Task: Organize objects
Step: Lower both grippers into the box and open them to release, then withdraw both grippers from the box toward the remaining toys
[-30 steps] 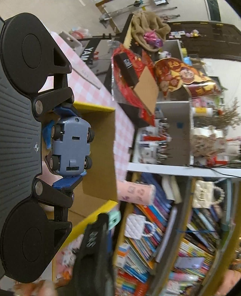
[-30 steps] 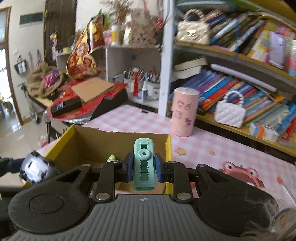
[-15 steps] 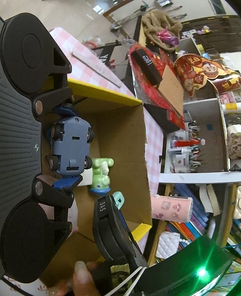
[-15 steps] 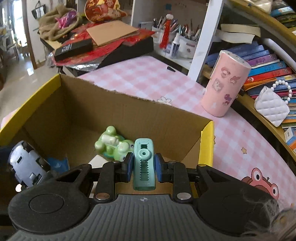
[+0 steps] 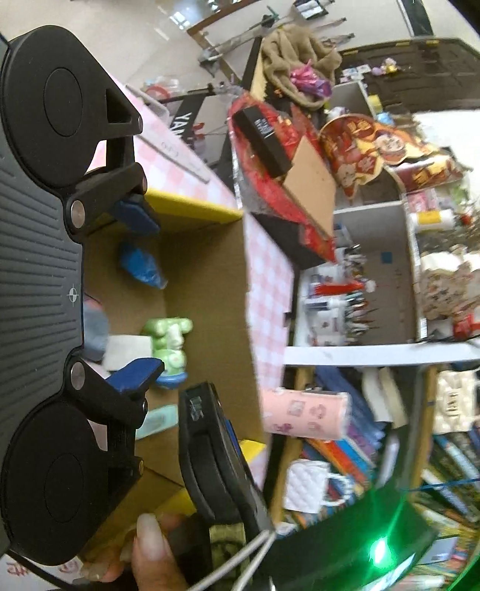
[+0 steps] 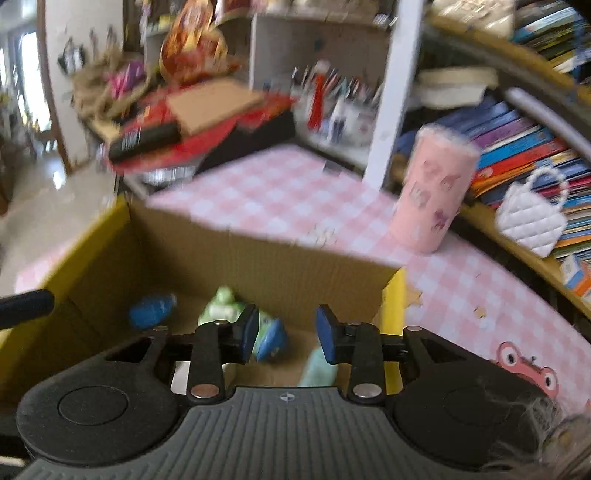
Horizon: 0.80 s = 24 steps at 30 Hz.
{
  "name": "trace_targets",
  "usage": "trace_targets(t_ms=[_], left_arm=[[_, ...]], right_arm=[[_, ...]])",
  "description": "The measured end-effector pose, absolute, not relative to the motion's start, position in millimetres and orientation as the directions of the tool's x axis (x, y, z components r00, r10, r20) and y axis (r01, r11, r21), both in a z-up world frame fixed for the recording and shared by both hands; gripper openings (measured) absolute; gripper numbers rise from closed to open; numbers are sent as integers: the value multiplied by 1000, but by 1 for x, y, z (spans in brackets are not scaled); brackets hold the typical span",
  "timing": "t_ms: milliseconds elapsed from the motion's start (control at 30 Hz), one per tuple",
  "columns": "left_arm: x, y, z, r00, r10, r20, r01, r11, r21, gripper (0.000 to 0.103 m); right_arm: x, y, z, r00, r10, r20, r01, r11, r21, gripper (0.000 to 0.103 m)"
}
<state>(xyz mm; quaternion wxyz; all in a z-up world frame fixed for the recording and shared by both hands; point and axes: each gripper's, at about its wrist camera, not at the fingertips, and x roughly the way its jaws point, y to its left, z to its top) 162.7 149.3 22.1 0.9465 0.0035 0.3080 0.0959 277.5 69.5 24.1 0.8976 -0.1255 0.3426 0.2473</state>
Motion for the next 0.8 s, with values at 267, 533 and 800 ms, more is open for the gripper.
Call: trace_targets(t_ms=[267, 533, 800], left_arm=[[119, 158, 57, 855, 186, -485, -213, 977, -2, 87], [62, 159, 59, 864, 178, -471, -214, 976, -23, 94], [1, 156, 38, 832, 182, -524, -217, 976, -4, 95]], right_arm=[[216, 18, 77, 795, 330, -508, -372, 928, 20, 33], [129, -13, 69, 852, 220, -475, -235, 972, 29, 33], [40, -13, 13, 791, 178, -586, -201, 979, 26, 33]])
